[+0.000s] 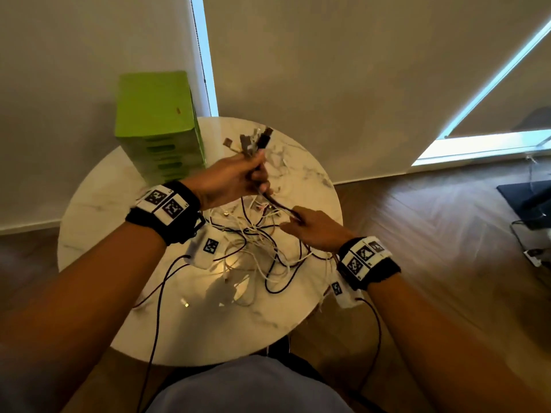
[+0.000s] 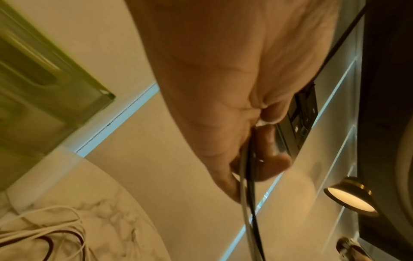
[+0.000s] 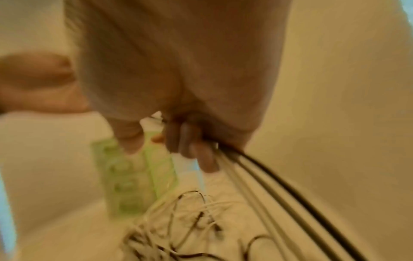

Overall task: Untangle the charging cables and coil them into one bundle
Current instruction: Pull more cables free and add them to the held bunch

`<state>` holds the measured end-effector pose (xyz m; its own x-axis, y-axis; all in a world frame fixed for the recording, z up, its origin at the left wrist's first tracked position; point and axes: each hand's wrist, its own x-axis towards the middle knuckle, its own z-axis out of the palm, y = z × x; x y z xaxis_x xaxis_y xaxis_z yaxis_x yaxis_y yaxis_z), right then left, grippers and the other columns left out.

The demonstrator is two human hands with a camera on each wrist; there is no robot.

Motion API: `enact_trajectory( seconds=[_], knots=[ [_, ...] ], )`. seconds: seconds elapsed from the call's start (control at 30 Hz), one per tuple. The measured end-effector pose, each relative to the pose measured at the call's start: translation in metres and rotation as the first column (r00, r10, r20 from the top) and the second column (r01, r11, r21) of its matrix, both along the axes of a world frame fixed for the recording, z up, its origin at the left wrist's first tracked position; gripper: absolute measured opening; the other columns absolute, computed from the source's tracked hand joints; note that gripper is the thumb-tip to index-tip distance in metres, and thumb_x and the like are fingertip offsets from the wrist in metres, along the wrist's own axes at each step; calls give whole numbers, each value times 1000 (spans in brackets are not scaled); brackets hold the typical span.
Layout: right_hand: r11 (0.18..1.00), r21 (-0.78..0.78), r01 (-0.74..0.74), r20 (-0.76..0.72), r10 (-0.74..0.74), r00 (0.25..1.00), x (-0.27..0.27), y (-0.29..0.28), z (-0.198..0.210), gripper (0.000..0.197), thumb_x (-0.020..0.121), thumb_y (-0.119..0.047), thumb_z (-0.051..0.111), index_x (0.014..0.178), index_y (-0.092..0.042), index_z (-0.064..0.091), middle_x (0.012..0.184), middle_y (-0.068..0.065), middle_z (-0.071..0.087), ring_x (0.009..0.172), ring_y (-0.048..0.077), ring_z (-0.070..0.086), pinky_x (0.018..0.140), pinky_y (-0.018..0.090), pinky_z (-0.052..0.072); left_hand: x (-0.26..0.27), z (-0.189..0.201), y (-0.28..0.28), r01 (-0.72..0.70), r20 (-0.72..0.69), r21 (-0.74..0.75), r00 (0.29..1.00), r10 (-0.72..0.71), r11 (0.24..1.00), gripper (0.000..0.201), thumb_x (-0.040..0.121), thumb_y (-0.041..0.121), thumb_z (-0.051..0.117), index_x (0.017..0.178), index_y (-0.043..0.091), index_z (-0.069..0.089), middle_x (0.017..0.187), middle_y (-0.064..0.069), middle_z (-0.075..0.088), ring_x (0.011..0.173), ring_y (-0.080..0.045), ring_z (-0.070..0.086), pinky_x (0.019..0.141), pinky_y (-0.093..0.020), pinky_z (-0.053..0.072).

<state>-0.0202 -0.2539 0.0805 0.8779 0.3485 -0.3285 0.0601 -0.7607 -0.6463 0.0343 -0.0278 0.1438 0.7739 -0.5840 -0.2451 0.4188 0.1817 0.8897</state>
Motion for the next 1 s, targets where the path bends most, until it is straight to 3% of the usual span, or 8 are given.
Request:
enact_trajectory(
  seconds=[0.17, 0.23, 0.33, 0.4, 0.47, 0.53, 0.77, 1.0],
  knots=[
    [972, -218, -83, 267, 142, 953, -8, 41, -6, 60, 101, -45, 49, 147, -13, 25, 129, 17, 60, 103, 40, 64, 73, 39, 45, 15, -5, -2, -369, 89, 2, 926, 367, 930, 16, 105, 30, 46, 91, 26, 43, 81, 0, 49, 73, -17, 49, 85, -36, 47],
    [963, -223, -151, 236, 204, 950, -18, 64, -14, 70, 102, -44, 48, 153, -10, 17, 138, 19, 54, 108, 40, 63, 76, 41, 48, 21, -14, -6, -463, 152, 153, 884, 442, 873, 26, 104, 40, 47, 118, 18, 50, 131, -27, 54, 118, -39, 55, 91, -33, 44],
    [957, -173, -231, 141, 257, 956, -22, 83, -27, 72, 101, -41, 51, 154, -8, 16, 143, 20, 48, 115, 39, 59, 83, 43, 50, 28, -38, -8, -426, 195, 347, 904, 380, 835, 68, 100, 54, 48, 153, 17, 27, 161, -12, 31, 147, -24, 33, 117, -42, 32],
    [945, -99, -310, 114, 321, 940, -15, 78, -36, 65, 100, -42, 53, 149, -9, 27, 137, 19, 51, 114, 38, 57, 87, 43, 50, 30, -55, -5, -404, 205, 407, 914, 349, 819, 46, 101, 50, 49, 135, 20, 39, 128, 2, 56, 123, -15, 49, 114, -46, 36],
    [914, -88, -396, 47, 401, 915, 7, 66, -47, 58, 98, -49, 53, 141, -13, 40, 128, 16, 54, 114, 33, 54, 93, 41, 46, 36, -66, 1, -405, 195, 431, 914, 355, 806, 28, 96, 54, 54, 101, 28, 43, 76, 10, 46, 76, -12, 47, 81, -41, 44],
    [906, -93, -413, -35, 412, 910, 37, 53, -55, 50, 97, -54, 49, 130, -17, 57, 124, 13, 56, 116, 28, 51, 101, 40, 41, 42, -77, 7, -388, 162, 466, 921, 354, 795, 36, 84, 62, 57, 88, 30, 41, 60, 14, 35, 57, -11, 35, 60, -33, 34],
    [962, -266, 61, -24, -70, 997, 134, 5, -109, 33, 103, -32, 45, 109, -7, 66, 115, 19, 66, 110, 38, 60, 93, 46, 47, 58, -98, 6, -346, 125, 500, 936, 329, 794, 24, 102, 42, 52, 90, 23, 43, 58, 11, 31, 52, -9, 29, 52, -28, 30],
    [960, -274, 49, -135, -89, 987, 153, 25, -151, 14, 94, -30, 62, 100, -17, 61, 107, 11, 62, 101, 31, 59, 85, 41, 46, 64, -115, 7, -319, 126, 520, 946, 299, 793, 29, 103, 34, 53, 77, 24, 46, 52, 15, 36, 49, -5, 34, 57, -30, 31]
  ],
)
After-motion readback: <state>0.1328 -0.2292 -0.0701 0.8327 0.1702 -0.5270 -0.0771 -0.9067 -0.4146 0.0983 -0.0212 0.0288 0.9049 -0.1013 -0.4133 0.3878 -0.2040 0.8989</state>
